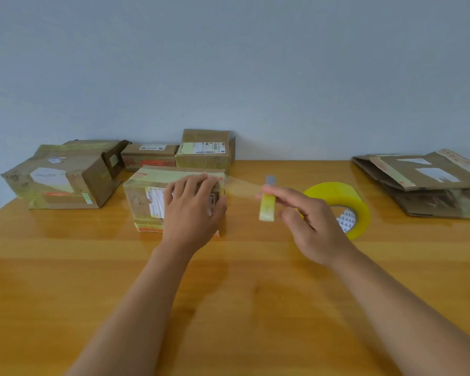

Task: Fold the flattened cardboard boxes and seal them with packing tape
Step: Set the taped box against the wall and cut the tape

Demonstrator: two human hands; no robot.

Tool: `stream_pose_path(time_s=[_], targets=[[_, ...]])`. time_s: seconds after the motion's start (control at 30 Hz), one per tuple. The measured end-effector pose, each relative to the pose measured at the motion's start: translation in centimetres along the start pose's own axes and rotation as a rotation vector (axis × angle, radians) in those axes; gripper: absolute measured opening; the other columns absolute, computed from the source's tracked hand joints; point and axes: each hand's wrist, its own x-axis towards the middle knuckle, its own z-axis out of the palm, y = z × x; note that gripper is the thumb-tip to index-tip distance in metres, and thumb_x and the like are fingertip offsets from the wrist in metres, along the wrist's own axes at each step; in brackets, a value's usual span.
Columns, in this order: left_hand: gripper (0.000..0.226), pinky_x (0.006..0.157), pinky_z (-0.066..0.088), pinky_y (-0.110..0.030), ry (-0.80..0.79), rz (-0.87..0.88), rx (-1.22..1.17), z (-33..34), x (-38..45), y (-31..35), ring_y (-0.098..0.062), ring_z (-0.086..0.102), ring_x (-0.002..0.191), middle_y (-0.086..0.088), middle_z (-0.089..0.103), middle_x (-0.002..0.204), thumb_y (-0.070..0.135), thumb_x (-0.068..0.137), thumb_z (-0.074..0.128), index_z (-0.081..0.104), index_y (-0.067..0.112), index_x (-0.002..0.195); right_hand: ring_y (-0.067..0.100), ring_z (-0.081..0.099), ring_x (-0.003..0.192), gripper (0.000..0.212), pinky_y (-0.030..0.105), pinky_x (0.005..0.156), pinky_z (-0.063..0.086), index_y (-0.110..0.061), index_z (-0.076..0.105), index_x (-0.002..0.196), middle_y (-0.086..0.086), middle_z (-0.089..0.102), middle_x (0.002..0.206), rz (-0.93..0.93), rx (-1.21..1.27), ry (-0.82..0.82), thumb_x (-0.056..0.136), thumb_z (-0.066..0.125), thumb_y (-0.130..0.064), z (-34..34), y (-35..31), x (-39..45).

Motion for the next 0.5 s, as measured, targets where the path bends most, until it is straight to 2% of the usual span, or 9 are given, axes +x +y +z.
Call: stream_pose_path(time_s=[0.07, 0.13, 0.23, 0.33, 0.43, 0.5], targets=[[0.039, 0.106, 0.027, -0.042, 0.011, 0.007, -0.004, 0.0, -0.1, 0.0, -0.025, 0.049, 0.120, -0.001, 0.060, 0.126, 0.041, 0.094, 0.049, 0.061, 0.023, 0.126, 0.001, 0.062, 0.113, 0.039, 0.023, 0.092, 0.049, -0.026, 0.062, 0.126, -0.011, 0.069, 0.119, -0.040, -0.114, 0.050, 0.089, 0.051, -0.024, 1.3, 1.0, 0.9], [0.039, 0.105, 0.028, -0.043, 0.012, 0.021, 0.003, 0.1, -0.2, -0.1, -0.026, 0.049, 0.121, -0.002, 0.059, 0.126, 0.038, 0.094, 0.049, 0.060, 0.025, 0.128, 0.011, 0.064, 0.107, 0.033, 0.030, 0.088, 0.051, -0.017, 0.066, 0.120, -0.004, 0.071, 0.113, -0.139, -0.270, 0.120, 0.090, 0.060, -0.029, 2.7, 2.1, 1.5], [0.037, 0.105, 0.030, -0.046, 0.037, 0.055, 0.020, 0.3, -0.3, -0.2, -0.028, 0.051, 0.120, -0.004, 0.059, 0.126, 0.036, 0.092, 0.054, 0.062, 0.024, 0.126, 0.015, 0.062, 0.095, 0.035, 0.022, 0.078, 0.046, -0.010, 0.065, 0.111, 0.002, 0.070, 0.103, -0.233, -0.417, 0.177, 0.091, 0.061, -0.039, 4.3, 3.3, 1.5], [0.037, 0.107, 0.029, -0.045, 0.056, 0.065, 0.023, 0.5, -0.3, -0.3, -0.029, 0.049, 0.126, -0.004, 0.059, 0.130, 0.037, 0.093, 0.052, 0.062, 0.022, 0.126, 0.014, 0.059, 0.090, 0.030, 0.019, 0.072, 0.040, -0.010, 0.061, 0.108, 0.002, 0.067, 0.099, -0.250, -0.427, 0.189, 0.094, 0.060, -0.037, 4.8, 3.7, 1.0], [0.040, 0.112, 0.027, -0.043, 0.050, 0.086, 0.008, 0.8, -0.5, -0.2, -0.027, 0.040, 0.138, -0.002, 0.054, 0.142, 0.034, 0.096, 0.048, 0.059, 0.018, 0.132, 0.017, 0.060, 0.095, 0.028, 0.025, 0.075, 0.047, -0.009, 0.062, 0.110, 0.004, 0.066, 0.103, -0.244, -0.384, 0.166, 0.095, 0.057, -0.032, 4.9, 4.0, 0.5], [0.041, 0.112, 0.028, -0.041, 0.066, 0.114, 0.005, 0.9, -0.5, 0.0, -0.025, 0.042, 0.138, -0.002, 0.055, 0.142, 0.028, 0.097, 0.049, 0.058, 0.015, 0.135, 0.018, 0.061, 0.100, 0.029, 0.029, 0.080, 0.050, -0.011, 0.062, 0.112, 0.005, 0.067, 0.107, -0.223, -0.362, 0.150, 0.093, 0.056, -0.032, 4.7, 4.1, 0.2]])
